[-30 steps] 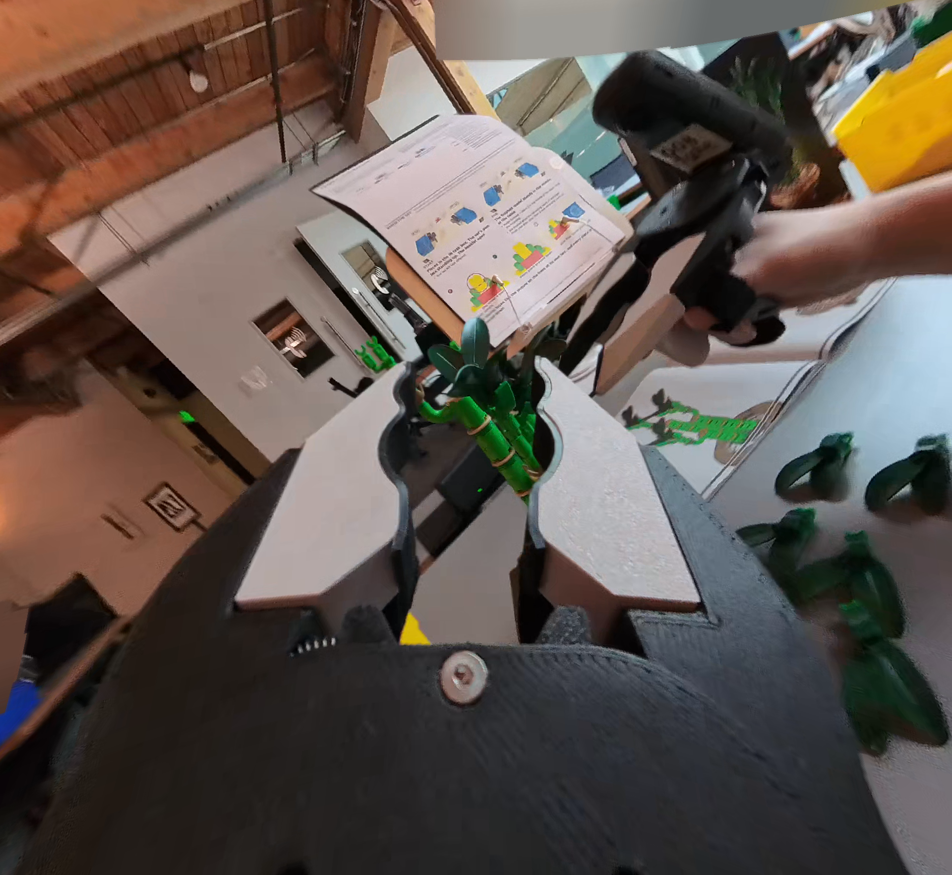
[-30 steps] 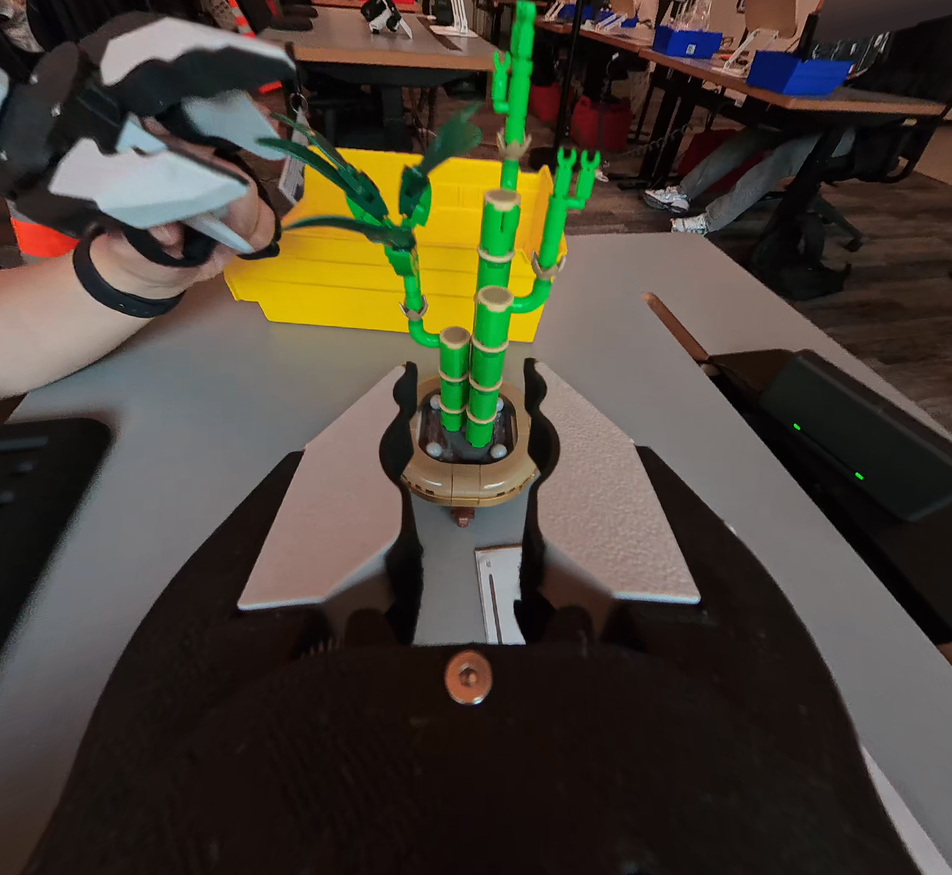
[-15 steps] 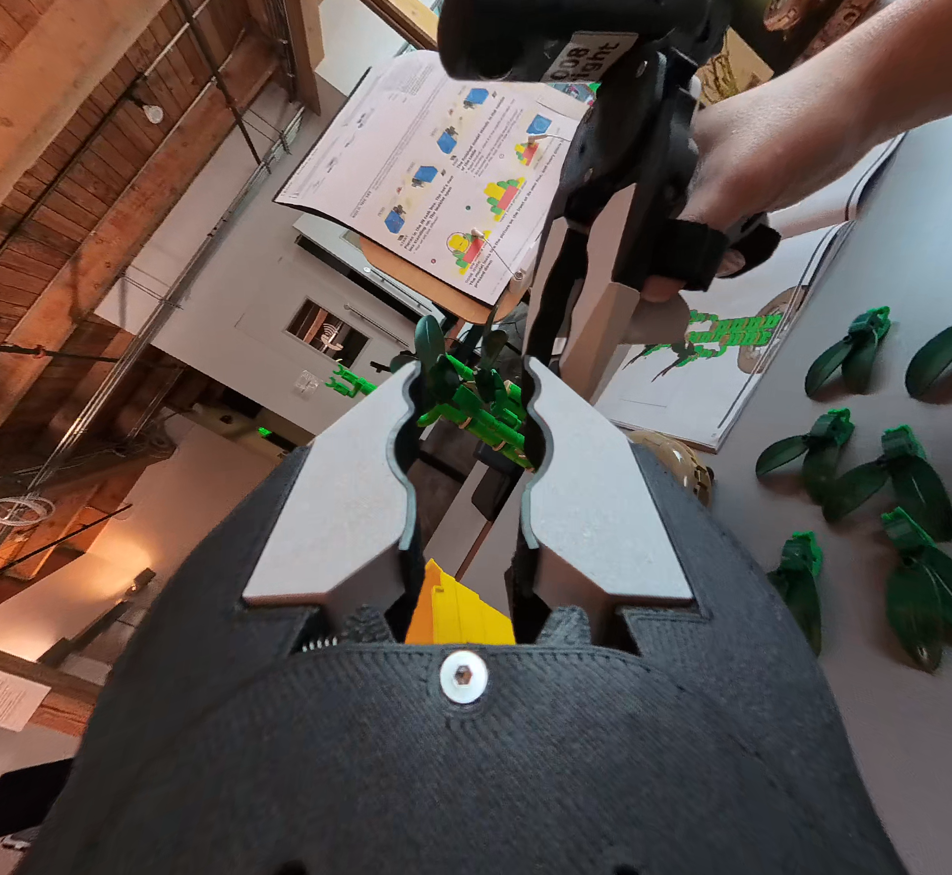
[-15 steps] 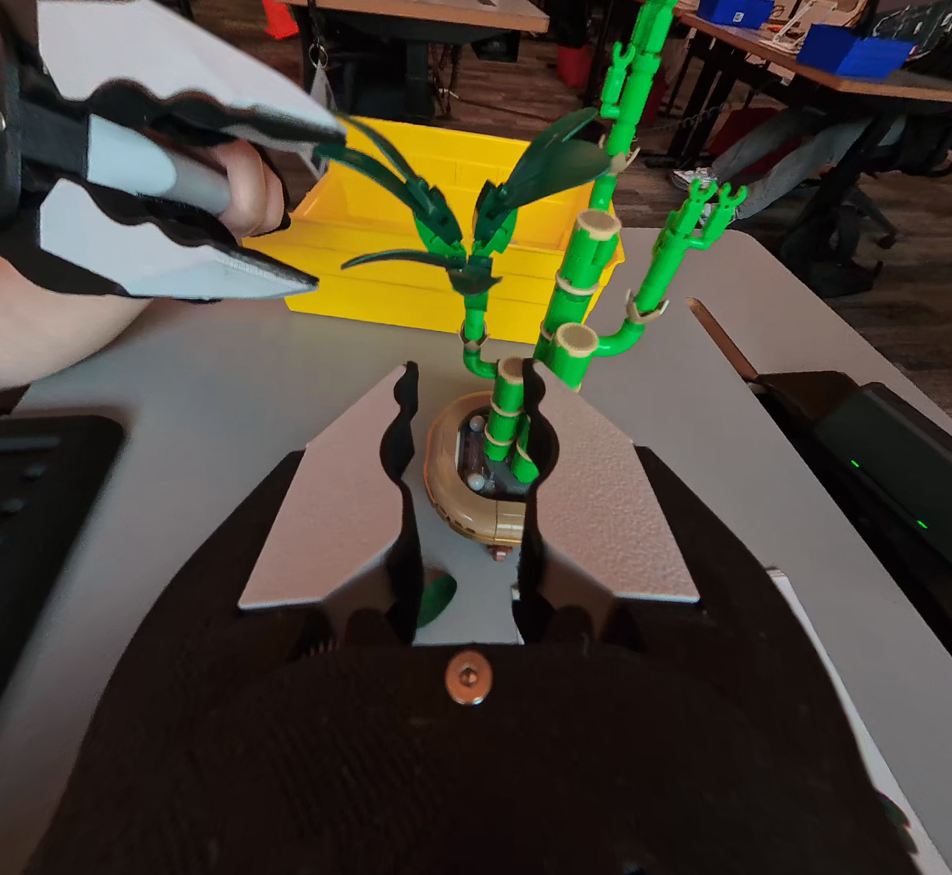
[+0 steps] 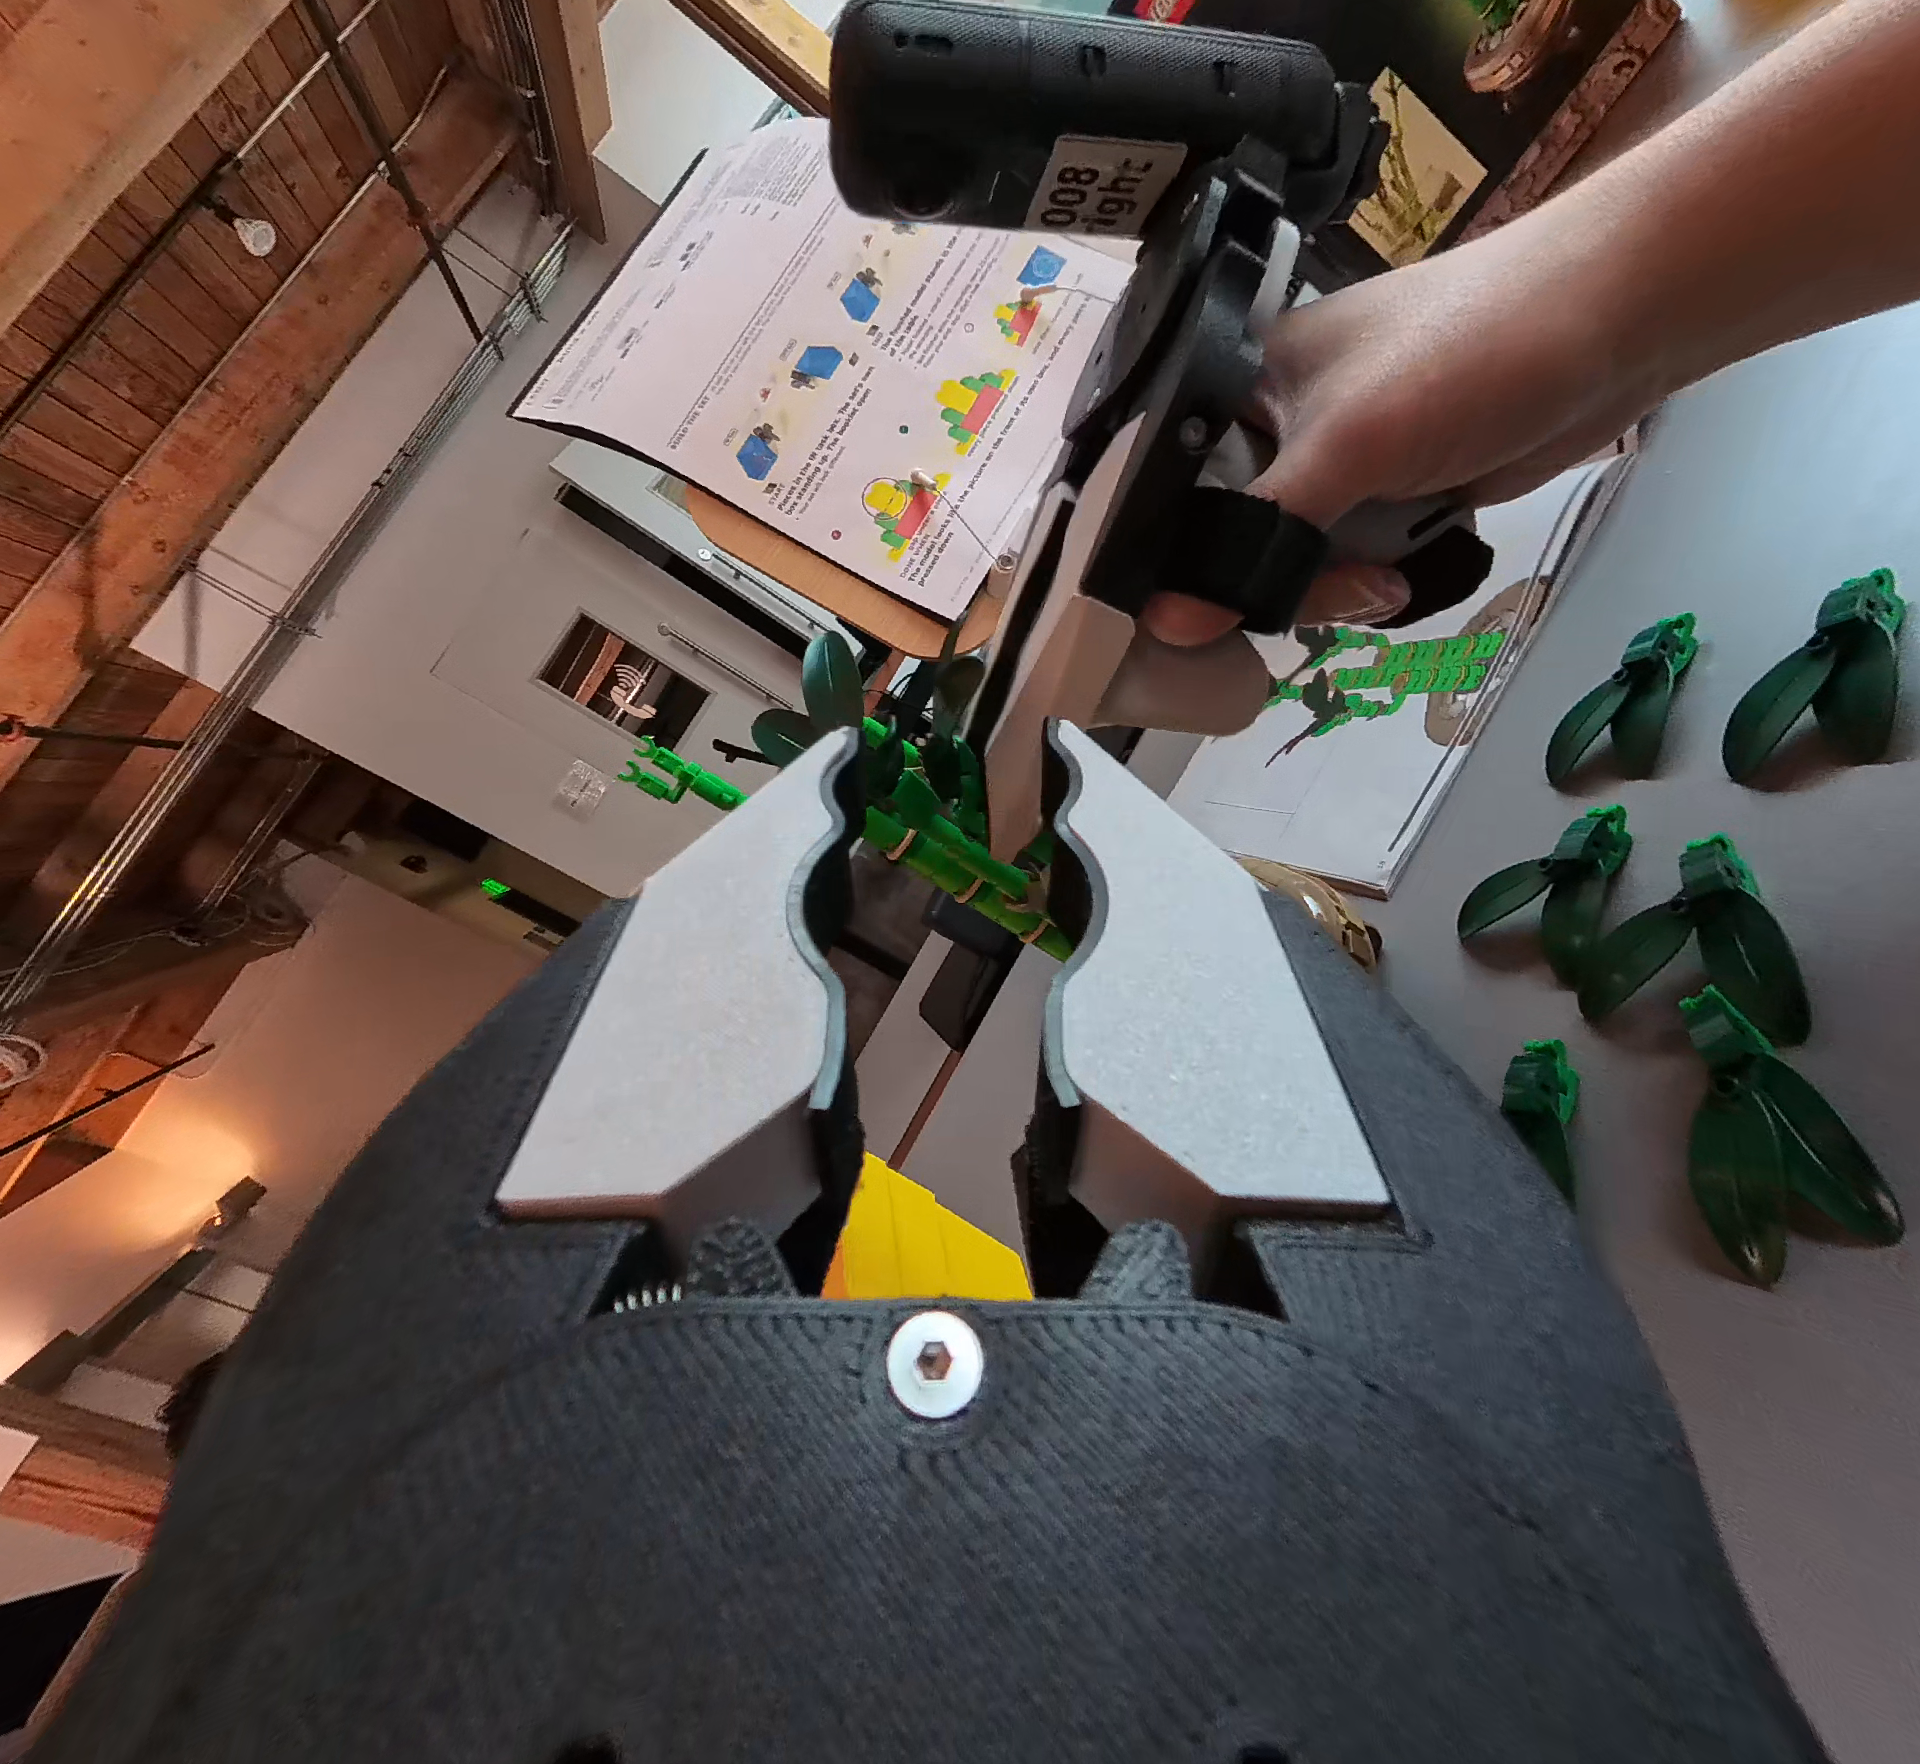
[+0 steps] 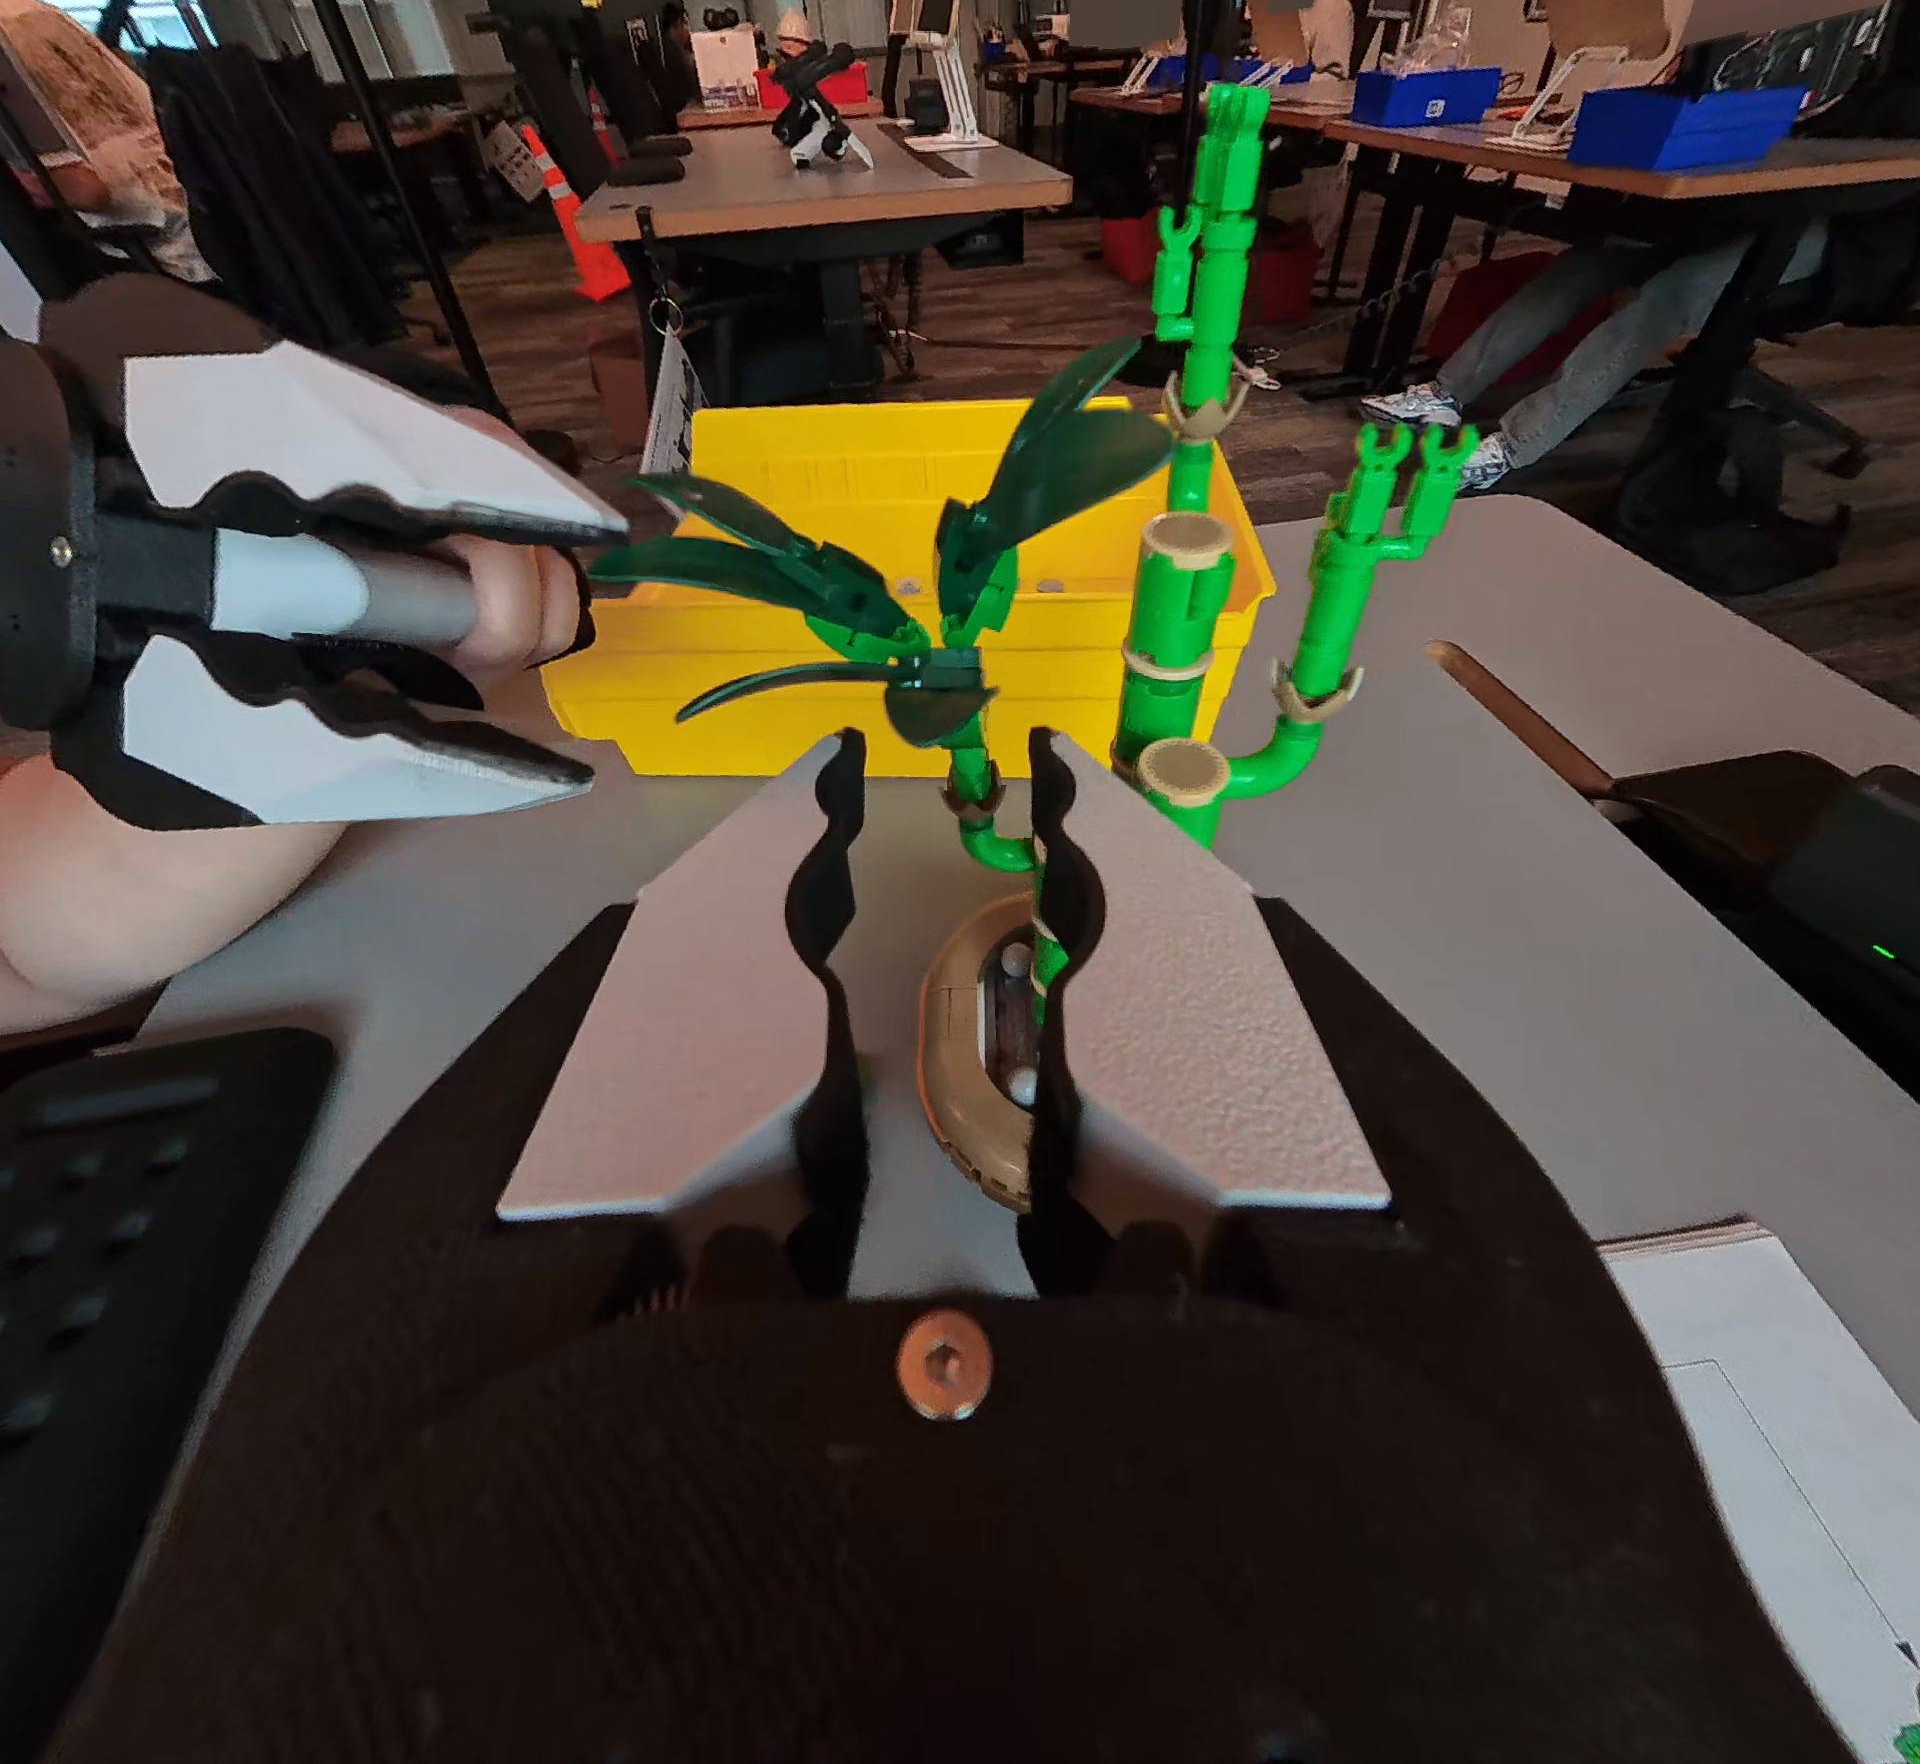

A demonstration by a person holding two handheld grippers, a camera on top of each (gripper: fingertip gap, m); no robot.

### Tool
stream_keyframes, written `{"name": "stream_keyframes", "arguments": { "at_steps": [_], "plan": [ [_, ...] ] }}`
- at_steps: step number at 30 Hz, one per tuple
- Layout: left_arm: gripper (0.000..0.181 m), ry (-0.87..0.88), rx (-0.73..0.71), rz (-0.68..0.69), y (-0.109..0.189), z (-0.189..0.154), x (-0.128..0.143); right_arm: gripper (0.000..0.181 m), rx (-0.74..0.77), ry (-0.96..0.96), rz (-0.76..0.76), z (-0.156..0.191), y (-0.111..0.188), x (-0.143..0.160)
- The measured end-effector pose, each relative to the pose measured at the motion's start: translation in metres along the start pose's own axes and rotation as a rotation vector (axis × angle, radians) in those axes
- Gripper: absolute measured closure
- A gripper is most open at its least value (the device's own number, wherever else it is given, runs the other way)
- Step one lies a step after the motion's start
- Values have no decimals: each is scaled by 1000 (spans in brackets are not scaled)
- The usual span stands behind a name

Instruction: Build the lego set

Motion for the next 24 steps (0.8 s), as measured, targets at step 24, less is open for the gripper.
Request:
{"name": "stream_keyframes", "arguments": {
  "at_steps": [24],
  "plan": [
    [158, 641, 404, -55, -2, 98, 29, 148, 20, 25, -62, 3, -5, 0]
  ]
}}
Point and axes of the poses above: each gripper's, where its closed fingertips meet, y back along the fingers, x out of its underside, z = x × y across the jaws, the point moved 6 cm from there along y, back along the fingers, and after that the axes turned 12 degrees about x, right-handed, at the moved point
